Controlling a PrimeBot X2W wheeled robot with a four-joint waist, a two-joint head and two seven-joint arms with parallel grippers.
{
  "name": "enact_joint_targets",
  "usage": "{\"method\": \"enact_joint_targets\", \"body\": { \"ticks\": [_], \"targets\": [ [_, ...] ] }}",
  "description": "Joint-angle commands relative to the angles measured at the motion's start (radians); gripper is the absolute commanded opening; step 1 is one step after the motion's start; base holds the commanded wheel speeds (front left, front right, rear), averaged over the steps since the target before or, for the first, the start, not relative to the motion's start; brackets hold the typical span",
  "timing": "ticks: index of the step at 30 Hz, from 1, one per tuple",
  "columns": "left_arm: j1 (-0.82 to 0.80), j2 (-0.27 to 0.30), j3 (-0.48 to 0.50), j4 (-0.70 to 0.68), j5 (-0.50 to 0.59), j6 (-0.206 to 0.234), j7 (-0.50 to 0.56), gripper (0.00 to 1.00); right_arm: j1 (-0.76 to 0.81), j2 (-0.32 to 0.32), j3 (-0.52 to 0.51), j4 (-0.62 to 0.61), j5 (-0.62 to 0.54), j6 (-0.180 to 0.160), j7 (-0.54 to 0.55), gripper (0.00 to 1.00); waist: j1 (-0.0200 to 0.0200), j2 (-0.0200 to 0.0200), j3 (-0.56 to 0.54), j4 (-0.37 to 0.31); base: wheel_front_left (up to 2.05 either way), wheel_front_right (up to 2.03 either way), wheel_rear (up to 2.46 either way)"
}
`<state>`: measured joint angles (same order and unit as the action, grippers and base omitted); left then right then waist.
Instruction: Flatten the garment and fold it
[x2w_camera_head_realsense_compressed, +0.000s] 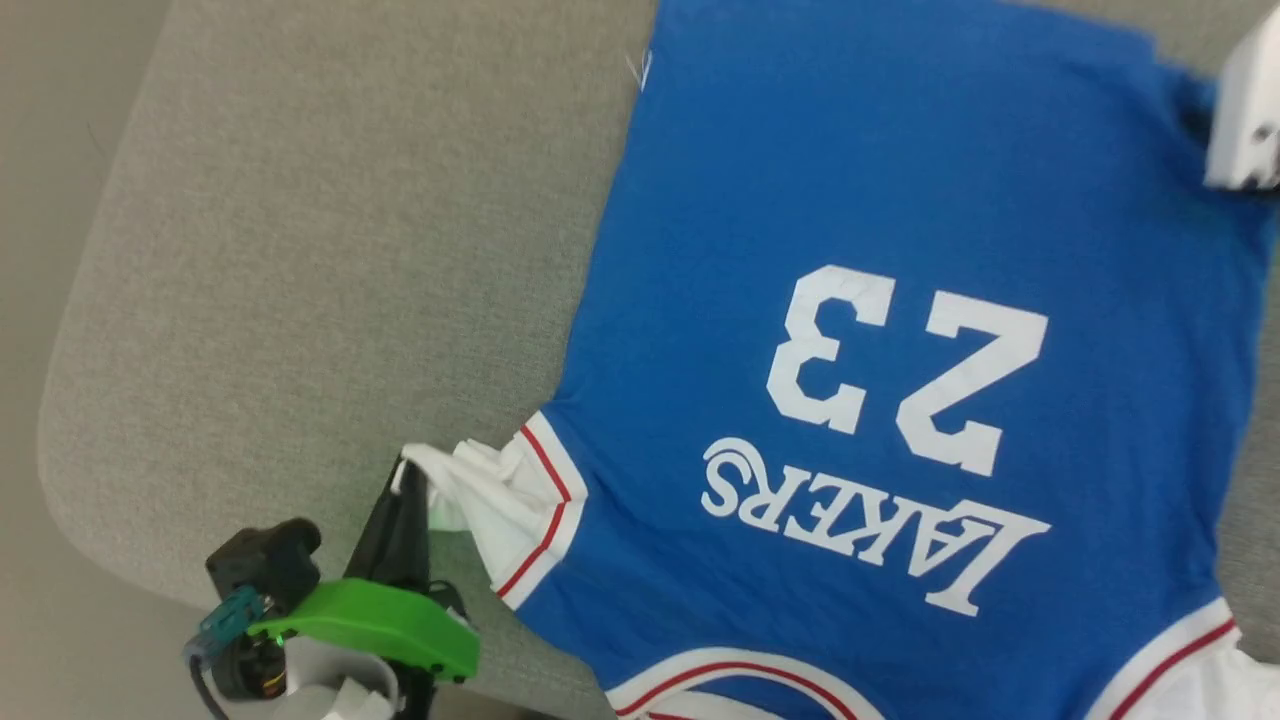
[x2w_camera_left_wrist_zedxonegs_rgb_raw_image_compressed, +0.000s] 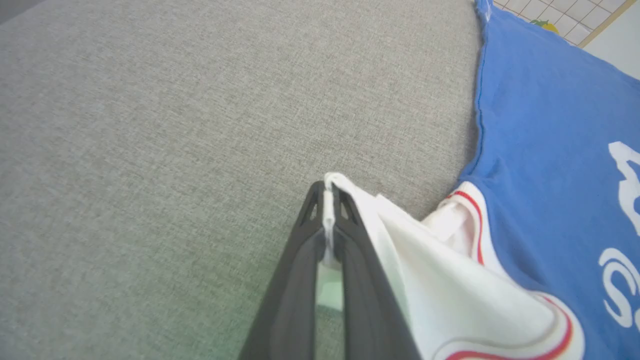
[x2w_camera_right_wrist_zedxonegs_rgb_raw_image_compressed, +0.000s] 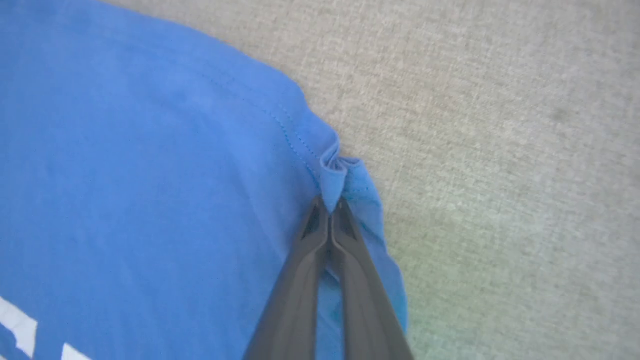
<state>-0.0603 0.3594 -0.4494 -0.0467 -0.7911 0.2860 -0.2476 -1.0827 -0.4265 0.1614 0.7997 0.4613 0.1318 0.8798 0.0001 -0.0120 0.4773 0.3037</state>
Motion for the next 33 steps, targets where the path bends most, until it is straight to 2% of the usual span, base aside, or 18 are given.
{"method": "enact_joint_targets", "body": {
  "ticks": [1, 6, 11, 15, 19, 24, 28, 33],
  "targets": [
    [0.016, 0.013, 0.008, 0.008, -0.009, 0.005, 0.003, 0.00, 0.041, -0.010, 0.026, -0.021, 0.022, -0.001, -0.001, 0.00, -0.0001, 0.0120, -0.085, -0.030, 0.00, 0.00, 0.00],
    [0.063, 0.032, 0.036, 0.030, -0.048, 0.007, 0.014, 0.00, 0.136, -0.101, 0.113, -0.157, 0.101, -0.001, 0.000, 0.00, -0.0001, 0.0120, -0.173, -0.079, 0.00, 0.00, 0.00],
    [0.118, 0.065, 0.067, 0.047, -0.076, 0.021, 0.027, 0.00, 0.316, -0.219, 0.147, -0.310, 0.182, -0.001, -0.007, 0.00, -0.0001, 0.0120, -0.248, -0.147, 0.00, 0.00, 0.00],
    [0.158, 0.088, 0.093, 0.049, -0.089, 0.041, 0.031, 0.00, 0.497, -0.278, 0.125, -0.405, 0.228, -0.001, -0.019, 0.00, -0.0001, 0.0120, -0.286, -0.205, 0.00, 0.00, 0.00],
    [0.187, 0.104, 0.111, 0.045, -0.100, 0.052, 0.035, 0.00, 0.705, -0.303, 0.065, -0.470, 0.259, -0.001, -0.037, 0.00, -0.0001, 0.0120, -0.305, -0.253, 0.00, 0.00, 0.00],
    [0.209, 0.121, 0.131, 0.033, -0.109, 0.061, 0.036, 0.00, 0.969, -0.282, -0.006, -0.528, 0.268, -0.001, -0.057, 0.00, -0.0001, 0.0120, -0.314, -0.304, 0.00, 0.00, 0.00],
    [0.219, 0.138, 0.144, 0.032, -0.113, 0.065, 0.042, 0.00, 1.148, -0.217, -0.048, -0.547, 0.260, -0.001, -0.064, 0.00, -0.0001, 0.0120, -0.319, -0.337, 0.00, 0.00, 0.00],
    [0.223, 0.151, 0.142, 0.044, -0.116, 0.061, 0.055, 0.00, 1.271, -0.120, -0.103, -0.542, 0.239, -0.001, -0.095, 0.00, -0.0001, 0.0120, -0.323, -0.356, 0.00, 0.00, 0.00]
  ]
}}
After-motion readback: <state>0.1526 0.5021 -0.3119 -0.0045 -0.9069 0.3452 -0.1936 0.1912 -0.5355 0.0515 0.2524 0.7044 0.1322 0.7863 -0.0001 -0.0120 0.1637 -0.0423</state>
